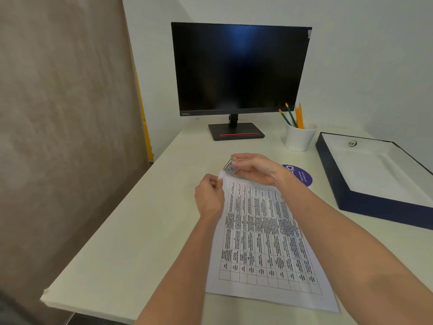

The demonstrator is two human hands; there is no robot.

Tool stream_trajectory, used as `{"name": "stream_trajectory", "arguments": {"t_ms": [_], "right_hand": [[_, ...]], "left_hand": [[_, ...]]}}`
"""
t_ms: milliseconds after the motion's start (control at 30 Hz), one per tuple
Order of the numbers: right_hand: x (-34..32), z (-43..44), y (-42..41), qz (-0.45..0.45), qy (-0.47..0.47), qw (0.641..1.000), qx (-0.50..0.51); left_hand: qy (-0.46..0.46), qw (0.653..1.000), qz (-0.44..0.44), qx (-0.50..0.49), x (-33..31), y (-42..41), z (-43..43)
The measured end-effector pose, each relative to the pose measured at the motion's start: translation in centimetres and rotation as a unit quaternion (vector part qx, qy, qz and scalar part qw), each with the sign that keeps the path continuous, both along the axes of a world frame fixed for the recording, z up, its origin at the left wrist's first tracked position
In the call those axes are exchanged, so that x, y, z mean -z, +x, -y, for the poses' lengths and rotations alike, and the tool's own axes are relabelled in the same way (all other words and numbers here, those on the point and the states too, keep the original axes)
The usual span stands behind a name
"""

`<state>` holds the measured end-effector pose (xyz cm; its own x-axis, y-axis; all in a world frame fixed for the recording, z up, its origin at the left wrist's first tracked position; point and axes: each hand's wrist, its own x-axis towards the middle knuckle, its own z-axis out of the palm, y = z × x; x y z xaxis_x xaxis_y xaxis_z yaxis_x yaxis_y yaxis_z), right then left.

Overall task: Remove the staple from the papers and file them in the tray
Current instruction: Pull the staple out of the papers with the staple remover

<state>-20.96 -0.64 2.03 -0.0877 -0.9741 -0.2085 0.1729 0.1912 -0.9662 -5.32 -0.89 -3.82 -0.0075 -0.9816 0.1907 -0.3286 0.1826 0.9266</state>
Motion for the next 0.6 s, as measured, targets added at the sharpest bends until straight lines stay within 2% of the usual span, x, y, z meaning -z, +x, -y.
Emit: {"name": "stream_trajectory", "arguments": {"t_ms": [333,467,600], "right_hand": [[0.2,0.4,-0.3,-0.098,0.001,0.993,-0.071],[0.7,0.3,-0.9,-0.127,0.022,0.982,-0.136],[0.3,0.8,-0.9,-0.155,0.052,0.976,-0.144]], "left_hand": [[-0.002,1.0,-0.011,-0.002,-0.1,0.0,0.0],[-0.006,1.0,-0.002,0.002,-0.1,-0.1,0.0],[-0.002,1.0,-0.014,0.004,0.0,-0.1,0.2]]}}
